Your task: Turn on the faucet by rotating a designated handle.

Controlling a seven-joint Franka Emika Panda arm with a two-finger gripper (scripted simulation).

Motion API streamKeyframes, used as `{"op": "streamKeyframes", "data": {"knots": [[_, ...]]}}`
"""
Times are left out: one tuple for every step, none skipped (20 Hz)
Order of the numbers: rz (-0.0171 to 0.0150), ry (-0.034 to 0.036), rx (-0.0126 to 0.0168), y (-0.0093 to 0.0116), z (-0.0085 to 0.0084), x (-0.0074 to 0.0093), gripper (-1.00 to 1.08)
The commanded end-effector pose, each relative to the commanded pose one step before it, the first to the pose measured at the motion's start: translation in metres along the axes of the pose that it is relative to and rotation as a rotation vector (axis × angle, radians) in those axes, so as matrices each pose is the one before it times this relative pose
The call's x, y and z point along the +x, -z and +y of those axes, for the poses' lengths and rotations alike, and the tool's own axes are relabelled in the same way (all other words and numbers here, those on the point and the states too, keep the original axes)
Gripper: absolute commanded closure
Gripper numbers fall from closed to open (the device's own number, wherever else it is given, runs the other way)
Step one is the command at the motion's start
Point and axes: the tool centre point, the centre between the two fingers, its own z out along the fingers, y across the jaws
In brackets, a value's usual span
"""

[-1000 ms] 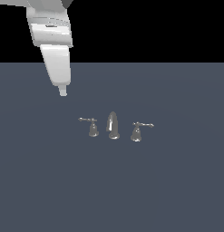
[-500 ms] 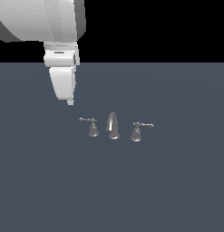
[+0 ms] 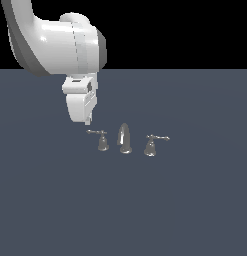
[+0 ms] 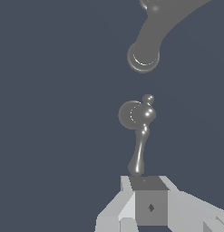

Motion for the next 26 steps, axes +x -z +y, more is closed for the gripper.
{"op": "streamKeyframes", "data": {"knots": [[0.00171, -0.05114, -0.00029, -0.01168, -0.01052, 0.00480, 1.08], [0.00016, -0.01810, -0.00040, -0.00411, -0.00373, 0.00164, 1.08], [0.00002, -0.01713, -0.00038, -0.00384, -0.00355, 0.00155, 1.08], [-0.00008, -0.01612, -0.00036, -0.00358, -0.00335, 0.00146, 1.08], [-0.00013, -0.01502, -0.00034, -0.00331, -0.00313, 0.00136, 1.08], [-0.00014, -0.01374, -0.00031, -0.00302, -0.00286, 0.00124, 1.08], [-0.00015, -0.01230, -0.00027, -0.00269, -0.00257, 0.00111, 1.08], [-0.00016, -0.01080, -0.00024, -0.00236, -0.00226, 0.00097, 1.08], [-0.00017, -0.00930, -0.00021, -0.00201, -0.00195, 0.00084, 1.08], [-0.00020, -0.00775, -0.00018, -0.00166, -0.00163, 0.00069, 1.08], [-0.00023, -0.00623, -0.00016, -0.00130, -0.00132, 0.00056, 1.08], [-0.00027, -0.00467, -0.00014, -0.00094, -0.00100, 0.00041, 1.08], [-0.00032, -0.00311, -0.00011, -0.00058, -0.00067, 0.00027, 1.08], [-0.00038, -0.00165, -0.00010, -0.00021, -0.00037, 0.00018, 1.08], [-0.00048, 0.00002, -0.00009, 0.00016, -0.00003, -0.00002, 1.08], [-0.00026, 0.00106, -0.00003, 0.00038, 0.00019, -0.00006, 1.08], [-0.00014, 0.00068, -0.00001, 0.00019, 0.00013, -0.00008, 1.08], [0.00000, 0.00000, 0.00000, 0.00000, 0.00000, 0.00000, 1.08], [0.00000, 0.00000, 0.00000, 0.00000, 0.00000, 0.00000, 1.08], [0.00000, 0.00000, 0.00000, 0.00000, 0.00000, 0.00000, 1.08], [0.00000, 0.00000, 0.00000, 0.00000, 0.00001, 0.00008, 1.08], [0.00000, 0.00000, 0.00000, 0.00000, 0.00348, -0.00171, 1.08], [0.00000, 0.00000, 0.00000, 0.00000, 0.00351, -0.00173, 1.08], [0.00000, 0.00000, 0.00000, 0.00000, 0.00354, -0.00175, 1.08], [0.00000, 0.00000, 0.00000, 0.00000, 0.00357, -0.00176, 1.08], [0.00000, 0.00000, 0.00000, 0.00000, 0.00359, -0.00178, 1.08]]}}
